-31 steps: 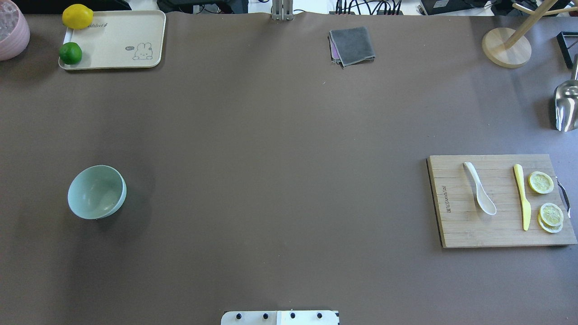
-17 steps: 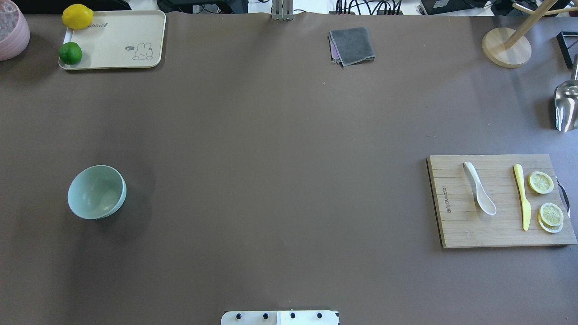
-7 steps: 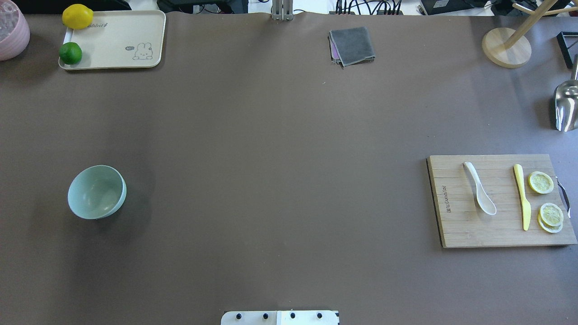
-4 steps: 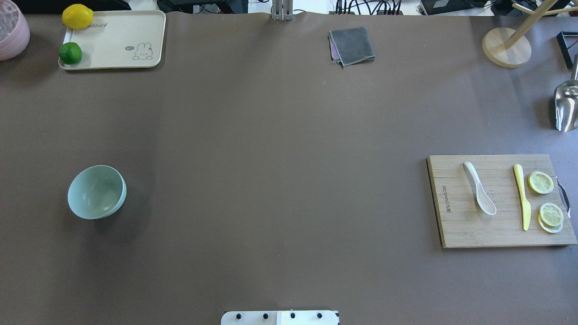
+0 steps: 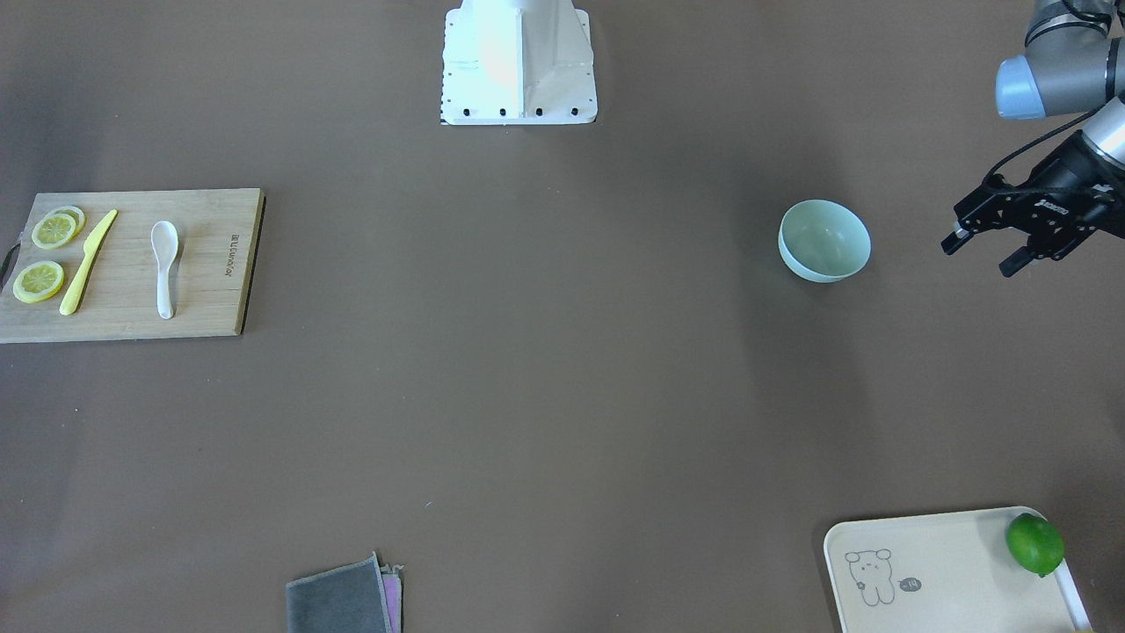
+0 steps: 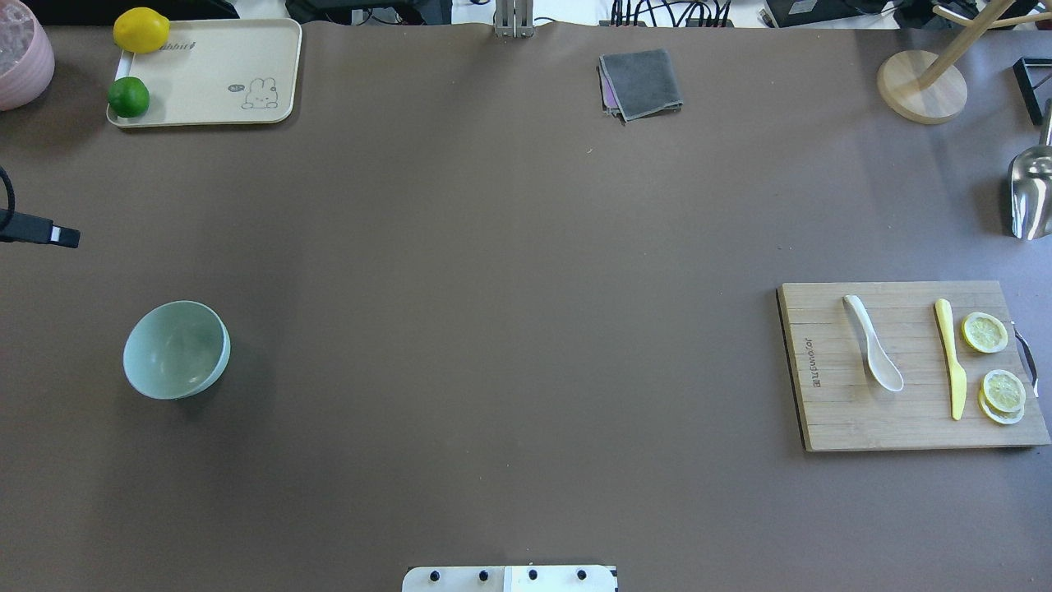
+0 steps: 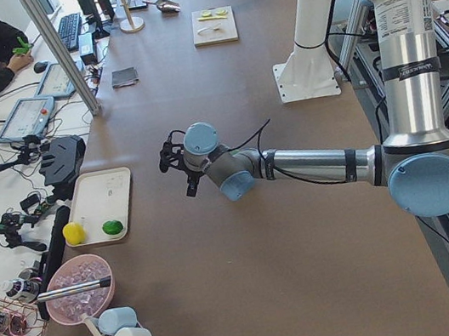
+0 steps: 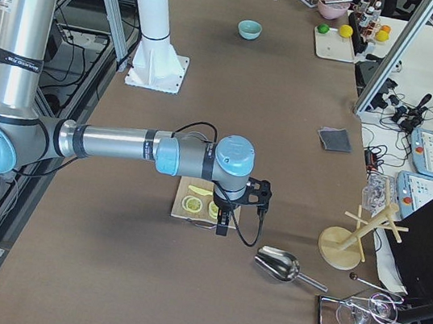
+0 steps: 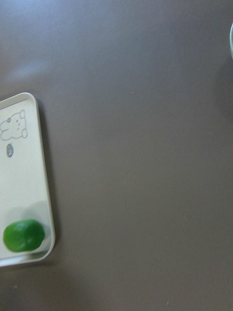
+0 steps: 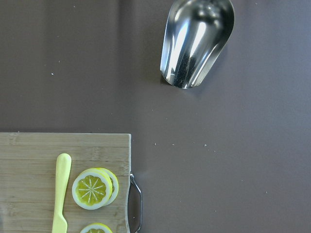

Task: Place spoon in bowl
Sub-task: 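Lower the left gripper to the rim of the pale green bowl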

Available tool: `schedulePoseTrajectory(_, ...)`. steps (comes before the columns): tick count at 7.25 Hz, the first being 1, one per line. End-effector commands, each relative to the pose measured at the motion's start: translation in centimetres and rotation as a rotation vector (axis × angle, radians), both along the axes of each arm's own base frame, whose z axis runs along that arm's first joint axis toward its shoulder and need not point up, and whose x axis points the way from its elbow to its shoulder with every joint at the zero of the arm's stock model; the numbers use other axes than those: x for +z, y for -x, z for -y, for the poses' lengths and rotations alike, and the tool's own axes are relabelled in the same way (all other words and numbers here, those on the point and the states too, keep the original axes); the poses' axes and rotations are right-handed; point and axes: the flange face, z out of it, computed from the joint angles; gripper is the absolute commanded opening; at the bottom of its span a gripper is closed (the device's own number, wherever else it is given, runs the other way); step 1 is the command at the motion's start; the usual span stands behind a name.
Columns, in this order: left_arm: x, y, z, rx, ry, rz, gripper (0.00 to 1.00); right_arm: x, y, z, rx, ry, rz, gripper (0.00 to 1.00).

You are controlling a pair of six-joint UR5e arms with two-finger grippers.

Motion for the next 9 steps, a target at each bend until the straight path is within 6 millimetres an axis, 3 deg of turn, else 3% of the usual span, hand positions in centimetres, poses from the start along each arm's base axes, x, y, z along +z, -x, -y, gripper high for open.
schedulePoseTrajectory(1,1.2,-4.8,-2.7,0.002,0.034,0.005,0.97,0.1,0.0,-0.2,0.002,-0.010,0.001,1.00)
schedulePoseTrajectory(3,1.7,-9.3,-4.9,0.077,0.037,0.028,0.97,0.3,0.0,-0.5,0.004,-0.017,0.002,1.00)
schedulePoseTrajectory(4,1.8,-10.3,-5.5,0.101,0.043,0.032,0.97,0.3,0.0,-0.5,0.004,-0.017,0.002,1.00)
schedulePoseTrajectory(6,4.2,-10.5,-6.9,0.116,0.070,0.070,0.97,0.3,0.0,-0.5,0.005,-0.016,0.002,1.00)
schedulePoseTrajectory(9,4.7,-10.5,-7.2,0.120,0.079,0.076,0.75,0.3,-0.1,-0.6,0.008,-0.015,0.003,1.00)
